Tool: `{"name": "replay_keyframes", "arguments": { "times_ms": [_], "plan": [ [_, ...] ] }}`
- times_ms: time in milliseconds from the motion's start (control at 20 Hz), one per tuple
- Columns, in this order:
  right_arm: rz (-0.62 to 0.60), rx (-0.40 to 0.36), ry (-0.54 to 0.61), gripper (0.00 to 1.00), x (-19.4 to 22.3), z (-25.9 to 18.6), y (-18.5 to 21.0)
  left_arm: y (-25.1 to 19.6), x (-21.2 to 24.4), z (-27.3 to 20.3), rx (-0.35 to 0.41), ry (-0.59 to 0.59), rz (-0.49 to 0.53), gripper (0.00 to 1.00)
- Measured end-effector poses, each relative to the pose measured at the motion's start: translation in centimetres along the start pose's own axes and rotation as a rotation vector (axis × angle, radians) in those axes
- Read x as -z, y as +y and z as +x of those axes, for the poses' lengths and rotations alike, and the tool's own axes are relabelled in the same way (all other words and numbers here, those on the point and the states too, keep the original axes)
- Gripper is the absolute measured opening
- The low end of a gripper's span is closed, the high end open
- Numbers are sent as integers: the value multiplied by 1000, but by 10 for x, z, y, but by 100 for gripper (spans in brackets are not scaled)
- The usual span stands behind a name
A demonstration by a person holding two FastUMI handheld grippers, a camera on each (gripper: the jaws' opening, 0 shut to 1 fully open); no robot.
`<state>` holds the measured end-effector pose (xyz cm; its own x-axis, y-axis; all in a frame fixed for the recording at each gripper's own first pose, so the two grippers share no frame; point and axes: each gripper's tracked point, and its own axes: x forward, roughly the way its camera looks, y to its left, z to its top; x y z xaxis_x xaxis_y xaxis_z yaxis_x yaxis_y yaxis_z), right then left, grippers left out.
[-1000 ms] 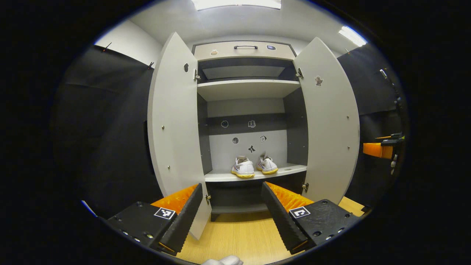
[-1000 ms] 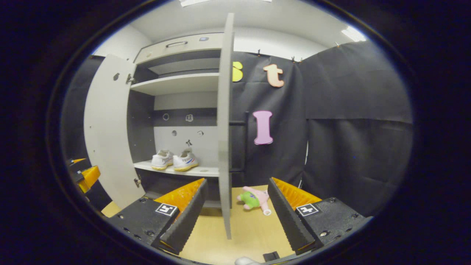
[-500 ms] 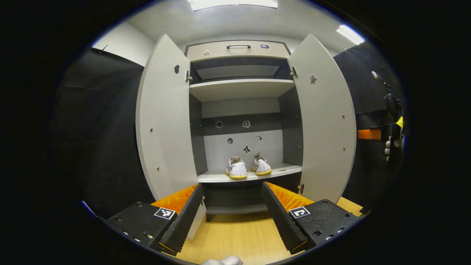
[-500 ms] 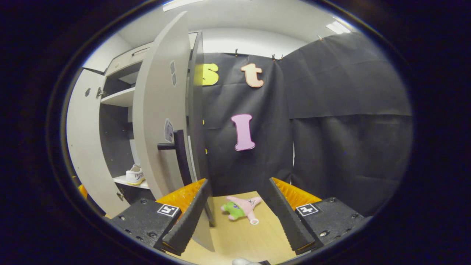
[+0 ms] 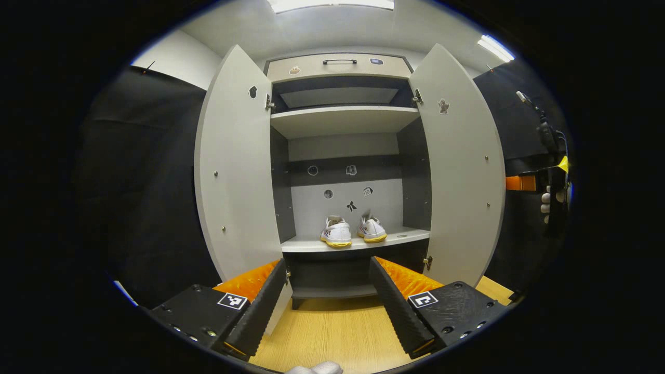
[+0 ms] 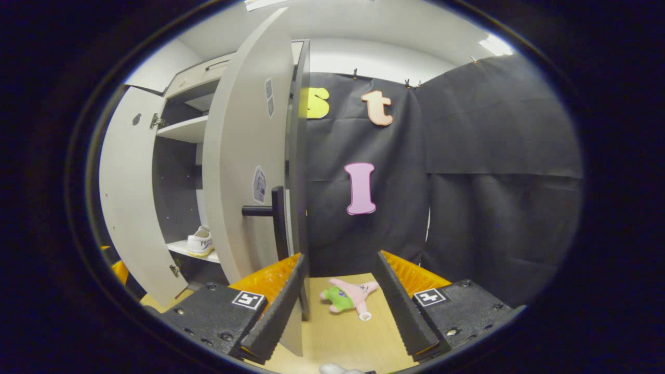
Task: Grab one shoe with the right hand and put it into the shoe cabinet, grab the other shoe with the left hand and put it into the shoe cabinet; then close the right door with the right hand and the left door with the left hand.
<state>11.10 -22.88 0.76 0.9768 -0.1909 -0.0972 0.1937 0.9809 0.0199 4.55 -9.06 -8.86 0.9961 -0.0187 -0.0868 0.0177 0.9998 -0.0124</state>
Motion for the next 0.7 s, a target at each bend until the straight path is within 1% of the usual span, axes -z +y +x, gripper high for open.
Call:
{"name": "replay_keyframes", "arguments": {
  "times_ms": [50,150,300,500,600,700],
  "plan": [
    [-1,-1,-2,88,1,0,4,0,2,0,3,5,-2,96],
    [4,-19,-2,88,1,-3,16,2,4,0,6,14,1,96],
    [8,-72,1,88,3,-7,45,8,2,-3,4,9,2,96],
    [-14,-171,4,88,5,-4,102,23,2,-10,-14,12,9,96],
    [-15,-210,3,88,5,2,128,37,2,-15,-37,18,19,96],
    [-13,-274,9,89,6,6,158,50,2,-20,-62,20,25,96]
  ]
}}
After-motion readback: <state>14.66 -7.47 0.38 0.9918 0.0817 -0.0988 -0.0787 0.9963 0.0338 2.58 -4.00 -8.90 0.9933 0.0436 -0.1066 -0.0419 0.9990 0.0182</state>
